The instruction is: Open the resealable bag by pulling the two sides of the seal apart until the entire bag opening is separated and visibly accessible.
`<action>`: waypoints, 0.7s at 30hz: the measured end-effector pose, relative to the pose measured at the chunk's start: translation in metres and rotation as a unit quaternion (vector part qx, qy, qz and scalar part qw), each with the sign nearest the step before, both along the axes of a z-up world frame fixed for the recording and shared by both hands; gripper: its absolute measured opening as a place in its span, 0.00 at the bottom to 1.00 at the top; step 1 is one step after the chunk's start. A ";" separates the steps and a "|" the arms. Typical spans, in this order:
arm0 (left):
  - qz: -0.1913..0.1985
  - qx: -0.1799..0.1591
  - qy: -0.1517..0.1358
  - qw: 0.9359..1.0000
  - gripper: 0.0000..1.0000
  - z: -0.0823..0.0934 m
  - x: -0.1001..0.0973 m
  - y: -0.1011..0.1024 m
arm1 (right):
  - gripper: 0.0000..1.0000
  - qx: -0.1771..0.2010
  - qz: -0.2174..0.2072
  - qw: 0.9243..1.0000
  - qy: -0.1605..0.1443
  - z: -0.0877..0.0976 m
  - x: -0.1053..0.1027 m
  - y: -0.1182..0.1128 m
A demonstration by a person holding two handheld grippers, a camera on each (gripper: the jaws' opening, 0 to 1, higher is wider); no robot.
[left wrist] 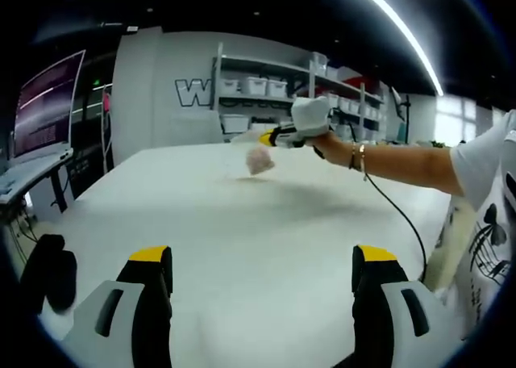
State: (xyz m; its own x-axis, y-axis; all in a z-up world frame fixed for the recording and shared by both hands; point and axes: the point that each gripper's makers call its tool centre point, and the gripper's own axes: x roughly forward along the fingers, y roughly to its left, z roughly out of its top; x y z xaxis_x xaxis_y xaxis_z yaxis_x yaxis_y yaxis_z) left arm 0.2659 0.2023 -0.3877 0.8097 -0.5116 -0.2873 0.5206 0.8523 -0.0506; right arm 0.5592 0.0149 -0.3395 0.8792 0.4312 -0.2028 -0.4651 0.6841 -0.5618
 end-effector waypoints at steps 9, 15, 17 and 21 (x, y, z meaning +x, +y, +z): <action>-0.006 0.001 -0.001 1.000 0.91 0.001 -0.003 -0.005 | 0.00 0.006 0.002 1.000 -0.001 0.002 -0.018 -0.005; -0.004 0.000 -0.001 1.000 0.91 0.001 -0.003 -0.005 | 0.00 0.012 0.004 1.000 -0.006 0.006 -0.027 -0.007; -0.003 0.000 0.000 1.000 0.91 0.001 -0.003 -0.005 | 0.00 0.013 0.005 1.000 -0.007 0.006 -0.030 -0.007; -0.003 0.001 0.002 1.000 0.91 0.000 -0.004 -0.005 | 0.00 0.016 0.007 1.000 -0.007 0.005 -0.037 -0.007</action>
